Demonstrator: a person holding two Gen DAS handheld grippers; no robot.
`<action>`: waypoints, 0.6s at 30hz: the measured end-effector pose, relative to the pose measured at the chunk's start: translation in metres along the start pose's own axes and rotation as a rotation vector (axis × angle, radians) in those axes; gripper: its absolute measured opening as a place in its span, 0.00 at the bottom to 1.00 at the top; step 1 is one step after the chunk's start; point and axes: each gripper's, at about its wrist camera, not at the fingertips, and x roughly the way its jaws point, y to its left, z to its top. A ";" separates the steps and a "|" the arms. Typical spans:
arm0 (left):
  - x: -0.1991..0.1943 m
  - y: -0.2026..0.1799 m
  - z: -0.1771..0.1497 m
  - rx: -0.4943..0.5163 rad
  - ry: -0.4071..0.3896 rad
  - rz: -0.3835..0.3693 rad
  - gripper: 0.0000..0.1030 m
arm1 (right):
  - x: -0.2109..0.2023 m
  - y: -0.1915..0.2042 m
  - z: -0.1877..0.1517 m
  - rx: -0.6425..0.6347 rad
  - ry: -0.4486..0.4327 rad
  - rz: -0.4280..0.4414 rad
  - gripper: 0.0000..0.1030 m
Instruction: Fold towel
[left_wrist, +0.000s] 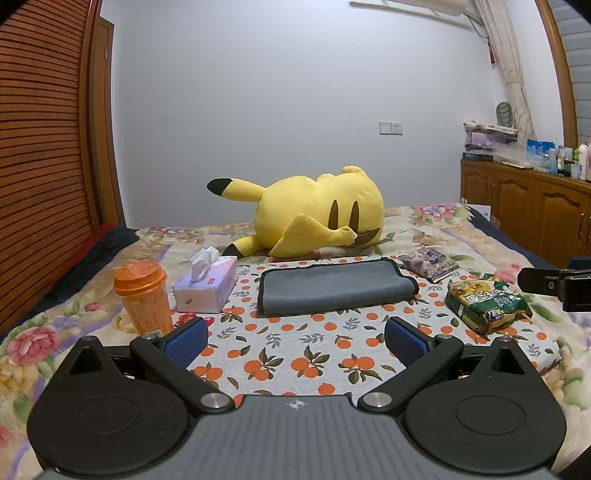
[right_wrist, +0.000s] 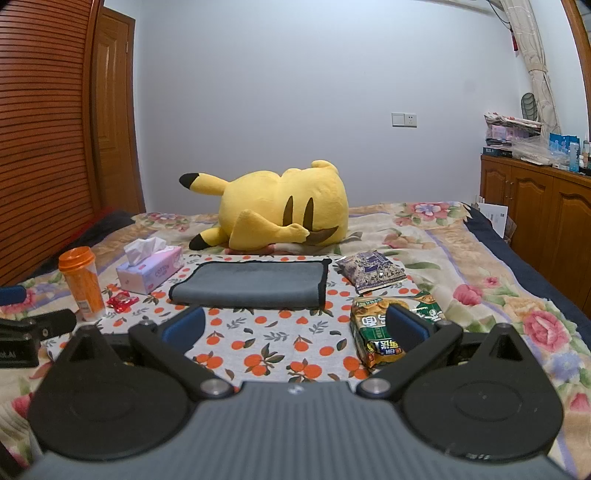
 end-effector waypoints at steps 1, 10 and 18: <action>0.000 0.000 0.000 0.001 0.000 0.001 1.00 | 0.000 0.000 0.000 0.000 0.000 0.001 1.00; 0.000 0.000 0.000 0.001 0.000 0.001 1.00 | 0.000 0.000 0.000 0.001 -0.001 0.000 1.00; 0.001 0.001 0.000 0.002 0.000 0.003 1.00 | 0.000 0.000 0.000 0.001 0.000 0.000 1.00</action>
